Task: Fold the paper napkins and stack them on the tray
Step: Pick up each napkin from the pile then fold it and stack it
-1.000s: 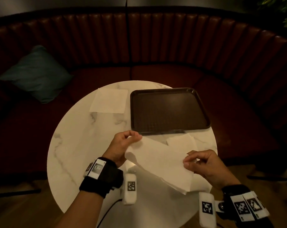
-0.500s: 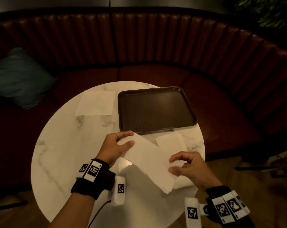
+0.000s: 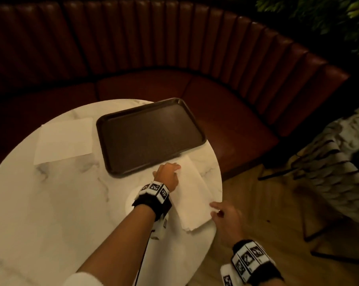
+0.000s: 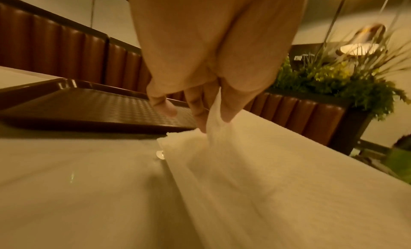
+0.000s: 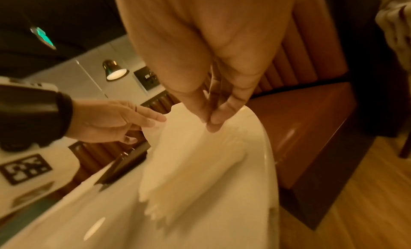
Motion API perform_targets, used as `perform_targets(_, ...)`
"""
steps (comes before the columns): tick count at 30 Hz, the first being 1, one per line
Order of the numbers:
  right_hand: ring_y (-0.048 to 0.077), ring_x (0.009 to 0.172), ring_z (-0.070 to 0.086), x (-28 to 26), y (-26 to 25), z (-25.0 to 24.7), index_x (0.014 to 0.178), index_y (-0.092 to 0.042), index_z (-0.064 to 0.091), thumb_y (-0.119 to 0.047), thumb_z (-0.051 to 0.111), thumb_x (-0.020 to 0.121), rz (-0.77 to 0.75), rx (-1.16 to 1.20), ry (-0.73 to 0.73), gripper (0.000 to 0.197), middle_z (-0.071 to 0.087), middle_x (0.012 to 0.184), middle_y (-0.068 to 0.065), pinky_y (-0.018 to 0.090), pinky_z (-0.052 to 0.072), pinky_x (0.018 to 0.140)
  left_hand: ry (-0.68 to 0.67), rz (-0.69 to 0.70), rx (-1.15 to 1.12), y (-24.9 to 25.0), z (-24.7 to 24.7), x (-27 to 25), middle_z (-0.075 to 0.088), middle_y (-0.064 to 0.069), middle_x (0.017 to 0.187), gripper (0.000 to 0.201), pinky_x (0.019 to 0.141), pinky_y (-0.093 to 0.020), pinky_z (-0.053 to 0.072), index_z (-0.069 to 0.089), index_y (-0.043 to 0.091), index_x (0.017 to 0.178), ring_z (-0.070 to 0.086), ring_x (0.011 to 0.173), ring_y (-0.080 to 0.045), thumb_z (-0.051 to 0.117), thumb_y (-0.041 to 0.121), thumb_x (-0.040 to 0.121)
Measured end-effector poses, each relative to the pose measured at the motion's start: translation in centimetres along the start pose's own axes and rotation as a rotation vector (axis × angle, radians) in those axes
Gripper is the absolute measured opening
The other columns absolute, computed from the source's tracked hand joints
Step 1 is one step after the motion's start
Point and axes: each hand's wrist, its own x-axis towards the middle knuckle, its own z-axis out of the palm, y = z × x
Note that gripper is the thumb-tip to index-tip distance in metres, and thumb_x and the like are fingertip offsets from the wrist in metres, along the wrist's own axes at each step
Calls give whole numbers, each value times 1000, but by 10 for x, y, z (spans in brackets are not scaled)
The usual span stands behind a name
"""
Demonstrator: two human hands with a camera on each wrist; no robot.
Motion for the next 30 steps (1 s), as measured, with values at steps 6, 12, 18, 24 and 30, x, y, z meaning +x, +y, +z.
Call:
perform_targets(6, 22, 125, 42, 10, -6, 15, 136, -21, 46, -19, 50, 94, 89, -280, -158, 42, 39, 135, 11, 20, 29, 105, -395, -63, 324, -8, 13, 3, -4, 0, 157, 63, 107, -64, 10, 12, 34, 146, 10, 140, -33, 40, 19, 91)
perform_targets(12, 20, 116, 37, -11, -59, -2, 132, -42, 46, -55, 51, 86, 106, -674, -43, 48, 29, 133, 8, 33, 39, 100, -139, -113, -20, -38, -22, -41, -8, -4, 157, 56, 107, -61, 17, 18, 49, 141, 10, 140, -35, 43, 41, 92)
perform_targets(18, 25, 101, 50, 6, -203, 52, 112, -21, 64, -32, 72, 78, -403, -257, 75, 36, 51, 112, 11, 37, 42, 90, 209, -400, -549, -153, -79, -165, 61, -4, 124, 42, 87, -21, 47, 55, 32, 124, 61, 95, -13, 64, 29, 83)
perform_targets(24, 36, 117, 49, 76, -326, 229, 132, -12, 46, -40, 65, 83, -490, -411, -358, 59, 52, 127, 22, 35, 40, 98, 304, -707, -626, -265, -91, -281, 69, 3, 93, 21, 77, -14, 49, 64, 35, 95, 65, 84, -5, 67, 19, 82)
perform_targets(30, 35, 145, 3, 110, -361, 348, 149, -22, 8, -56, 56, 83, -546, -784, -587, 88, -9, 159, 5, 55, 17, 113, 375, -756, -704, -314, -91, -317, 64, 12, 61, 34, 63, -2, 43, 64, 39, 73, 60, 66, 15, 72, 6, 72)
